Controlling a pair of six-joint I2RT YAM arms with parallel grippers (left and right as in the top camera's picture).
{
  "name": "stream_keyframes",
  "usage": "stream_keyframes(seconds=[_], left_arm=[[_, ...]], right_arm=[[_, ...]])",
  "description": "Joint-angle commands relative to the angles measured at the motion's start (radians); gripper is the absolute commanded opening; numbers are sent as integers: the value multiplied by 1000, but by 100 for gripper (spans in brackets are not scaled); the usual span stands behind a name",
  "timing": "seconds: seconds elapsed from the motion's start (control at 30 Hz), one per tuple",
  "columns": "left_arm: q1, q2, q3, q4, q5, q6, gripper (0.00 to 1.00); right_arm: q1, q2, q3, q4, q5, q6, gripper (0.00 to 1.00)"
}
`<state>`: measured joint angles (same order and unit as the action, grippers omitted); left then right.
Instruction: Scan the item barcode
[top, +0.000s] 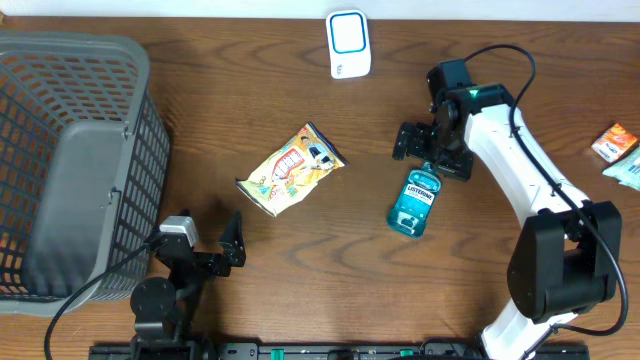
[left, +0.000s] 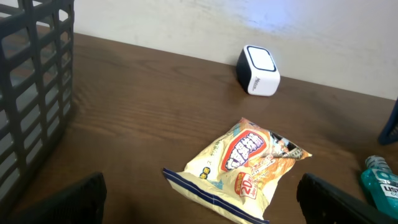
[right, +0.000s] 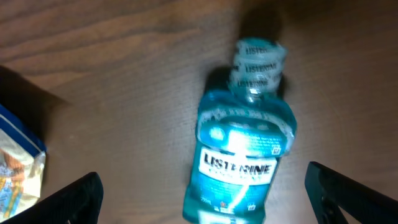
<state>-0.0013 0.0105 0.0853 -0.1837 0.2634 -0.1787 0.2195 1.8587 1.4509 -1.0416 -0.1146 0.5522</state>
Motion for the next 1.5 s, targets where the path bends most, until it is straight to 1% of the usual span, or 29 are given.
stream_keyframes(seconds=[0.0, 0.23, 0.37, 0.5, 0.6, 0.7, 0.8, 0.93, 1.0, 1.07, 1.1, 1.17, 1.27, 1.4, 1.47], left_arm=[[-3, -6, -21, -18, 13, 10, 98], [-3, -6, -21, -18, 13, 10, 98], [-3, -6, -21, -18, 13, 10, 98], [-3, -6, -21, -18, 12, 10, 98], [-3, -6, -21, -18, 13, 10, 98], [-3, -6, -21, -18, 13, 10, 98], [-3, -6, -21, -18, 13, 10, 98], [-3, -6, -21, -18, 13, 10, 98], [-3, -6, -21, -18, 12, 10, 98], [-3, -6, -21, -18, 13, 10, 98], [-3, -6, -21, -18, 13, 10, 98], [-3, -6, -21, -18, 12, 10, 98], [-3, -6, -21, -18, 13, 10, 98], [-3, -6, -21, -18, 13, 10, 98], [-3, -6, -21, -18, 13, 10, 98]], right_arm=[[5, 9, -63, 41, 11, 11, 99], [-5, 9, -192, 119, 12, 126, 99], [-10, 9, -204, 156, 11, 151, 99], [-8, 9, -205, 176, 13, 237, 99], [-8, 9, -205, 179, 38, 275, 99], [-8, 9, -209, 158, 110, 278, 99], [-8, 9, -210, 117, 114, 278, 99], [-8, 9, -210, 137, 135, 277, 99], [-8, 9, -210, 164, 188, 269, 99], [-8, 10, -211, 187, 306, 247, 99], [-8, 10, -211, 191, 317, 244, 99], [-8, 11, -211, 208, 318, 217, 99], [-8, 11, -211, 220, 300, 214, 99], [-7, 11, -211, 246, 207, 214, 99], [-7, 11, -211, 245, 201, 214, 99]])
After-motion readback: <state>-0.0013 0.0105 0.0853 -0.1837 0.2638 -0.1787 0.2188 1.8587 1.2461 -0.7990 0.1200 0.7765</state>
